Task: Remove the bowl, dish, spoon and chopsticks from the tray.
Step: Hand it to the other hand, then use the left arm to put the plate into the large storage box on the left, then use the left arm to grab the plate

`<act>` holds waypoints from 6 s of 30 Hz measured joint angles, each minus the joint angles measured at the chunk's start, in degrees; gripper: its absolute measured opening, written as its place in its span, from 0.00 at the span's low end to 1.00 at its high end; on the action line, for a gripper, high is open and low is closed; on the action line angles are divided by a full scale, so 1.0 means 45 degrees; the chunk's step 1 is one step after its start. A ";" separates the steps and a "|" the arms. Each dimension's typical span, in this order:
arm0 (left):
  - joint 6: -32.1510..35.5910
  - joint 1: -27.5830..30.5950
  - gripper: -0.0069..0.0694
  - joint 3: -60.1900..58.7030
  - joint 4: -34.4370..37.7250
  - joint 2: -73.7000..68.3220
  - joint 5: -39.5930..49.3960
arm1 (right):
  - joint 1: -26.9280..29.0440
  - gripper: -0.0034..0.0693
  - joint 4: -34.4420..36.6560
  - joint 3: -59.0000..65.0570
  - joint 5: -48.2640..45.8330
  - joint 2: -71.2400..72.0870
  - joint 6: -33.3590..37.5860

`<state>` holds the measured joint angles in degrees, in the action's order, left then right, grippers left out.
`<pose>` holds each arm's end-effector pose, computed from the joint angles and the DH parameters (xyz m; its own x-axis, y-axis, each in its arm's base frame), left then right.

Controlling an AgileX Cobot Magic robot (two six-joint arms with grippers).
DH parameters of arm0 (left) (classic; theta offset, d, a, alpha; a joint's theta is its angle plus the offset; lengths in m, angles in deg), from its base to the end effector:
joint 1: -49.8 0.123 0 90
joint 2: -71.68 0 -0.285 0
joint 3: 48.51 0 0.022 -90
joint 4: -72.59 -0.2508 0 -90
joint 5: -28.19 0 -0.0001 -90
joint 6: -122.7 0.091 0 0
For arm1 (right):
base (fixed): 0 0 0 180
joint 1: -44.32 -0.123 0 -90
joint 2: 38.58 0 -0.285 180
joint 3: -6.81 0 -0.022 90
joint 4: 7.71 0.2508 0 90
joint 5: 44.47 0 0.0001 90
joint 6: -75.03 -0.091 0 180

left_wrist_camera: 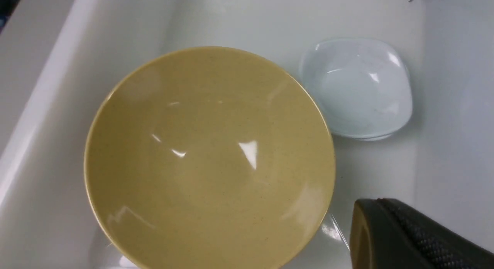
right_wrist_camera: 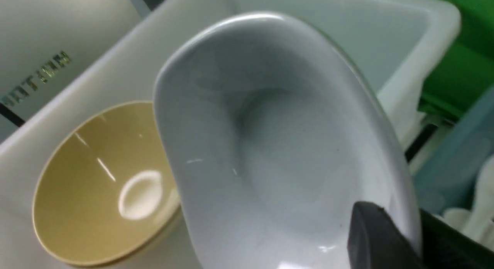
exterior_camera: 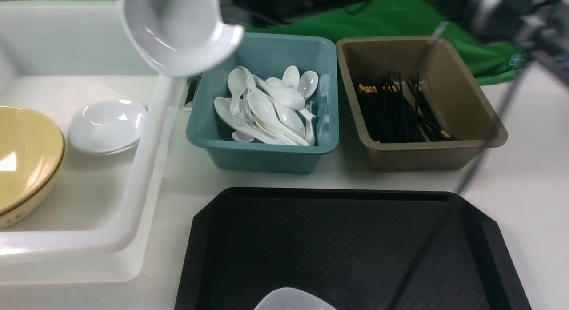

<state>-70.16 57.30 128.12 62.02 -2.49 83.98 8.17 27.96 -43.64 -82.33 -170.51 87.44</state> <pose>0.2245 0.0435 0.4115 -0.6411 -0.2037 -0.7400 -0.3182 0.9479 0.0148 0.3949 0.3289 0.3596 -0.5510 -0.0619 -0.8322 -0.6834 0.6059 0.4073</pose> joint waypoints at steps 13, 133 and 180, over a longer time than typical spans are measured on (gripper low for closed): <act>-0.0286 0.0000 0.08 0.0000 -0.0148 0.0000 -0.0011 | -0.1396 0.08 0.0180 -0.4642 0.1625 -0.5122 -0.0286; -0.0001 0.1088 0.40 0.4199 0.5873 -1.0924 -0.2766 | 0.1442 0.37 -0.2846 -0.8497 -0.7094 -0.1503 -0.1862; 0.1918 0.0307 0.08 0.8520 0.0828 -1.1702 0.1376 | 0.1566 0.20 -0.2434 -0.8522 -0.7137 -0.0072 -0.1909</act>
<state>-61.54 58.68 166.46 65.74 -55.15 90.17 15.22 17.01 -81.99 -114.45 -170.84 78.85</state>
